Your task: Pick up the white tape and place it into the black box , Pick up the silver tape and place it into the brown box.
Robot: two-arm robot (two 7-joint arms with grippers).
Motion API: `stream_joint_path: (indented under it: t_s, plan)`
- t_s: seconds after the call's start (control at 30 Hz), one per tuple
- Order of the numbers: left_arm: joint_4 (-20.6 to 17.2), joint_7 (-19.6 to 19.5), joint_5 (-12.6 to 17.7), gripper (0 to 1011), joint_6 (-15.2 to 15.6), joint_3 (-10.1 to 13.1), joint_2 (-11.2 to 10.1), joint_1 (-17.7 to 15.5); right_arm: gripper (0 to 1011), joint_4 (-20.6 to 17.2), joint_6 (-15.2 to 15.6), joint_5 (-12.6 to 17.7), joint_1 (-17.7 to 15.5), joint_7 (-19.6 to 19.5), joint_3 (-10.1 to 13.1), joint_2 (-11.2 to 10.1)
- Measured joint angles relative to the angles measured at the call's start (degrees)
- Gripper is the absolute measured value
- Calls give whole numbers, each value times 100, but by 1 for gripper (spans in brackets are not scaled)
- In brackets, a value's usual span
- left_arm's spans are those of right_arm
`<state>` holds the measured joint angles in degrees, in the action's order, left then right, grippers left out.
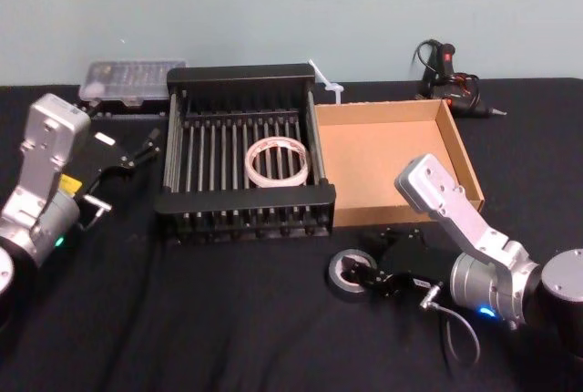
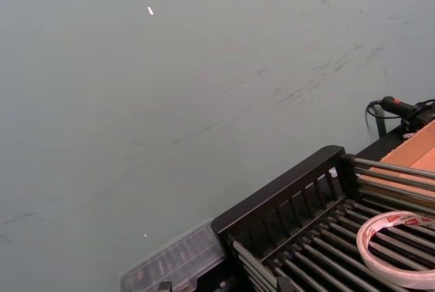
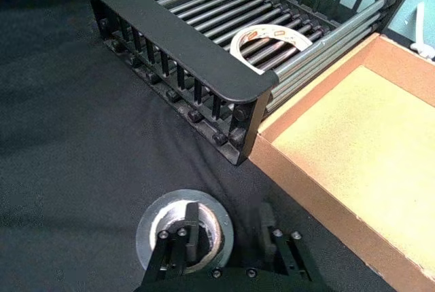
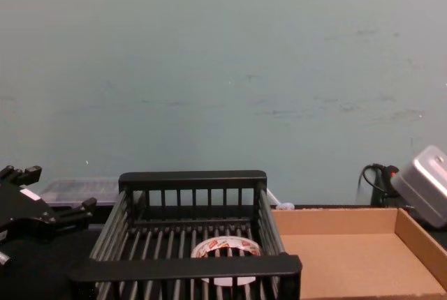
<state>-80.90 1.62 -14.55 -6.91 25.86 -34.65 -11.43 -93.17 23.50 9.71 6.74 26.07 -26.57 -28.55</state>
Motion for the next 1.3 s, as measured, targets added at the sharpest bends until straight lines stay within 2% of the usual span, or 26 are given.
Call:
stream_joint_path:
  t_s: [0.07,0.13,0.33,0.67,1.3]
  plan:
    - [0,0,0,1002,0,0,0,0,503,1,0,0,0,-1,0,0]
    - [0,0,0,1001,0,0,0,0,417,1,1,0,0,-1,0,0]
    - [0,0,0,1001,0,0,0,0,252,3,5,-3,0,-5,0,-1]
    - [0,0,0,1001,0,0,0,0,179,1,6,-4,0,-5,0,0]
    - [0,0,0,1002,0,0,0,0,169,-82,-101,-24,-46,49,-9,-60]
